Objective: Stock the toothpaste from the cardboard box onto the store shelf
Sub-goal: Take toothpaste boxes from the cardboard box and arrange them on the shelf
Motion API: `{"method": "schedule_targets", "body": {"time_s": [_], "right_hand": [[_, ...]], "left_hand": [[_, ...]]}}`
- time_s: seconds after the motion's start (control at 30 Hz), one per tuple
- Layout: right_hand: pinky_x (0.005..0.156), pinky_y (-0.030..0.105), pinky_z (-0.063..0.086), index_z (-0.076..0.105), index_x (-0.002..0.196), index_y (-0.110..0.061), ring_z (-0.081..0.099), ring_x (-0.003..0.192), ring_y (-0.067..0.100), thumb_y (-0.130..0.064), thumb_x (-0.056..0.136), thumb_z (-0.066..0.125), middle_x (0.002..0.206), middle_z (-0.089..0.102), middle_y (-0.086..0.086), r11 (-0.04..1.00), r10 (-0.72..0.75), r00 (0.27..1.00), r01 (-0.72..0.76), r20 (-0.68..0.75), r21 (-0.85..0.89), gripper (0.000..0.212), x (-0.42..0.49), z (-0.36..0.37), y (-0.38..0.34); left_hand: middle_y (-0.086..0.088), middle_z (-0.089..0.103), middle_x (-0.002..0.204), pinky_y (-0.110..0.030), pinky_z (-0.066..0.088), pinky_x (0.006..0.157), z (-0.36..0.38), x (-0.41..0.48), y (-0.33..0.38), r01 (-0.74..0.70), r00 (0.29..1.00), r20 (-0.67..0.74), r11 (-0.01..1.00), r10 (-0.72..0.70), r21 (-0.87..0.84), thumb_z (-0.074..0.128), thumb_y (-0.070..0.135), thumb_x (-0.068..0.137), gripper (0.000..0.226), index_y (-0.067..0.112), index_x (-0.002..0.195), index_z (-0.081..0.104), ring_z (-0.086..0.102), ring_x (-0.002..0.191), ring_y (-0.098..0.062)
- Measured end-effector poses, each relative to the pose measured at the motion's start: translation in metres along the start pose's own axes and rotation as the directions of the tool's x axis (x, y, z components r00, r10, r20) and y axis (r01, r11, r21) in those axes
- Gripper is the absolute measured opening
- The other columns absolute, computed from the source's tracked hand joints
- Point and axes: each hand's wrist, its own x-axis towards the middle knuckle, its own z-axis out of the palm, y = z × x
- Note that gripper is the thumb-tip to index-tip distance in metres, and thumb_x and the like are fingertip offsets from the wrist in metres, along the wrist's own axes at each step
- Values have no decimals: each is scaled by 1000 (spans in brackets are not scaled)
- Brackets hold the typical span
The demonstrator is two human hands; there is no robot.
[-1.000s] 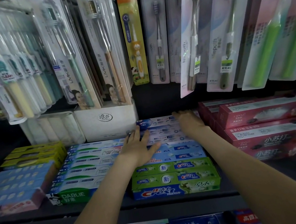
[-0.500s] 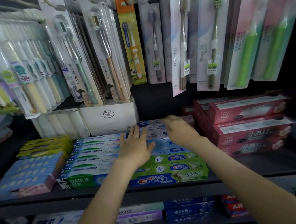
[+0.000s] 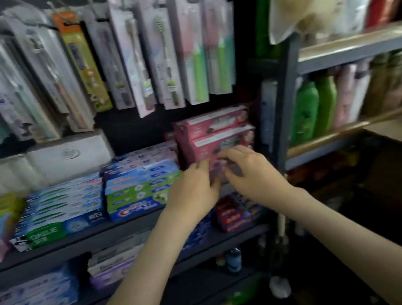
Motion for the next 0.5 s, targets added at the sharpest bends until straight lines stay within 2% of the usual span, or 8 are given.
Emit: {"method": "schedule_targets", "body": {"time_s": [0.13, 0.23, 0.3, 0.4, 0.5], "right_hand": [[78, 18, 36, 60, 120, -8, 56, 100, 22, -7, 89, 57, 104, 58, 5, 982, 133, 987, -143, -90, -123, 31, -62, -65, 27], [84, 23, 37, 63, 118, -7, 57, 102, 27, -6, 85, 58, 106, 61, 9, 951, 201, 967, -230, -156, -204, 33, -103, -110, 46], [86, 22, 36, 63, 117, -8, 56, 103, 26, -8, 86, 60, 108, 61, 9, 930, 240, 949, -285, -206, -231, 32, -127, -140, 60], [84, 14, 29, 59, 123, -10, 53, 108, 24, -16, 88, 61, 114, 59, 8, 895, 277, 929, -342, -244, -287, 35, -157, -183, 90], [85, 16, 29, 54, 128, -13, 52, 112, 22, -20, 91, 59, 119, 56, 6, 857, 331, 901, -411, -280, -311, 38, -186, -228, 134]], "left_hand": [[-8, 53, 134, -35, 47, 82, 19, -7, 69, -178, 982, 47, 979, 183, -95, 43, 40, 100, 50, 18, 145, 36, 54, 116, -28], [-5, 56, 125, -33, 47, 74, 29, -7, 122, -292, 951, 71, 948, 302, -126, 43, 43, 100, 47, 20, 142, 39, 56, 108, -25], [-4, 56, 123, -37, 51, 78, 36, -6, 157, -357, 926, 80, 925, 369, -133, 43, 44, 99, 47, 19, 140, 41, 58, 106, -25], [-2, 52, 138, -38, 50, 89, 50, -2, 211, -426, 896, 69, 892, 440, -155, 43, 45, 99, 52, 20, 144, 39, 53, 121, -24], [-3, 52, 137, -40, 48, 92, 73, 9, 272, -486, 862, 64, 856, 503, -177, 44, 44, 98, 50, 20, 142, 40, 52, 122, -24]]}}
